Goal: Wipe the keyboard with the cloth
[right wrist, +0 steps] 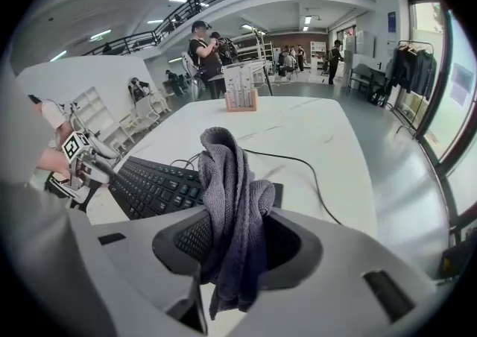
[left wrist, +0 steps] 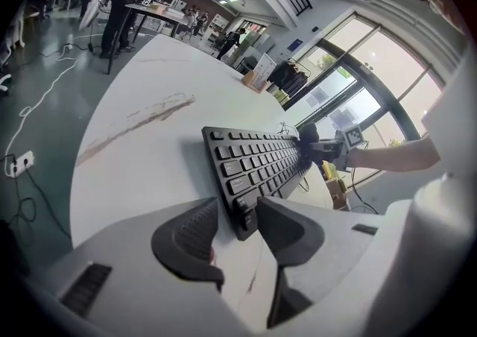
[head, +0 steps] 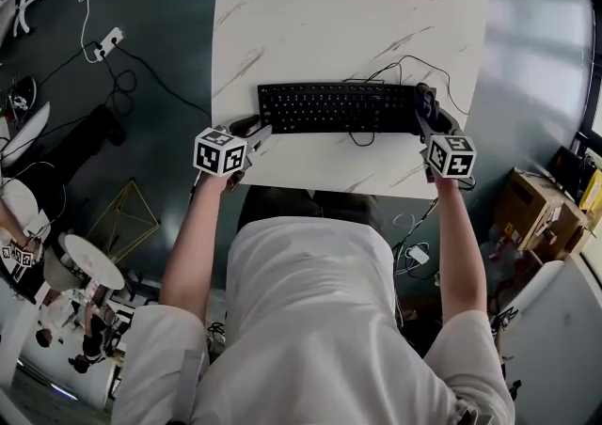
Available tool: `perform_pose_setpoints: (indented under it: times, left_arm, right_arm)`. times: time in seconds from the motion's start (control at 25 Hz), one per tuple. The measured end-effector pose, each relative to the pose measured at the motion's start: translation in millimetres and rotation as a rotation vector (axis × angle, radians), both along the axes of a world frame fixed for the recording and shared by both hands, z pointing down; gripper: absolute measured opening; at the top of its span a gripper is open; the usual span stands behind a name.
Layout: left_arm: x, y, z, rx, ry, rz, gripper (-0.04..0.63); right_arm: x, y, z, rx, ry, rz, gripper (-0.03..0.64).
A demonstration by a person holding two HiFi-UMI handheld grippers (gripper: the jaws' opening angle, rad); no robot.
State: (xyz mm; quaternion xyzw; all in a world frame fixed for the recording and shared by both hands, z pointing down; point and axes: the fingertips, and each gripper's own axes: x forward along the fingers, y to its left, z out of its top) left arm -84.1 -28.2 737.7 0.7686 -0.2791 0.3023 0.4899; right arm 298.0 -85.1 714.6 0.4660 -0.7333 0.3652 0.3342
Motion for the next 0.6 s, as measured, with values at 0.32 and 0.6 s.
perform_pose_setpoints:
  times: [0.32,0.6]
  left_arm:
    - [-0.8,4.1,-1.7,0.000,0.012,0.021,0.161]
    - [3.6,11.8,-3.8,-0.038,0.050,0.051,0.161]
  right_arm:
    - [71.0,-1.8,-4.7,-0.008,0.138,0.050,0.166]
    - [69.3,30.4,2.9,-0.035,0.175,0.074,0.166]
